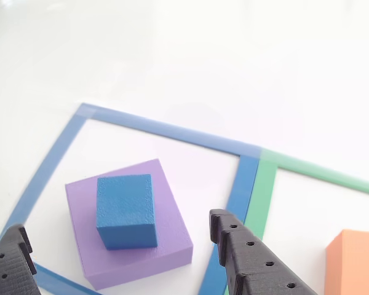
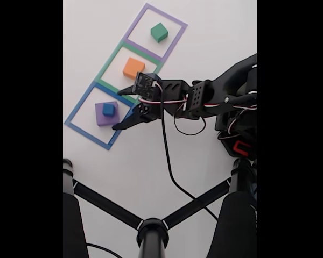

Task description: Tower of hanoi

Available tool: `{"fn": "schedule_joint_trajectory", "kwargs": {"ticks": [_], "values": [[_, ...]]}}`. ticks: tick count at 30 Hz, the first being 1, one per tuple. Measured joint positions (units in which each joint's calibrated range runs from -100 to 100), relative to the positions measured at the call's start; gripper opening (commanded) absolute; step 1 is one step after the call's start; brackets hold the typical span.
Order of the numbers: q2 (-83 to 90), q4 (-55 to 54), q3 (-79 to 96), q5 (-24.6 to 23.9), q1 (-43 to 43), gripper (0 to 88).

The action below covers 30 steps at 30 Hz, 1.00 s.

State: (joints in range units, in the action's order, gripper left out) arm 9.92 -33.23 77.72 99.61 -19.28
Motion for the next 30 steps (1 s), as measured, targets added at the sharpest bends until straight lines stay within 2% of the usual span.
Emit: {"fn": "schedule_joint_trajectory", "kwargs": {"ticks": [12,30], "values": [[-8.1,-2.2,-7.5,0.4,-1.6,32.0],[-8.6,-2.2,-7.7,0.0,-2.2,31.3]]}}
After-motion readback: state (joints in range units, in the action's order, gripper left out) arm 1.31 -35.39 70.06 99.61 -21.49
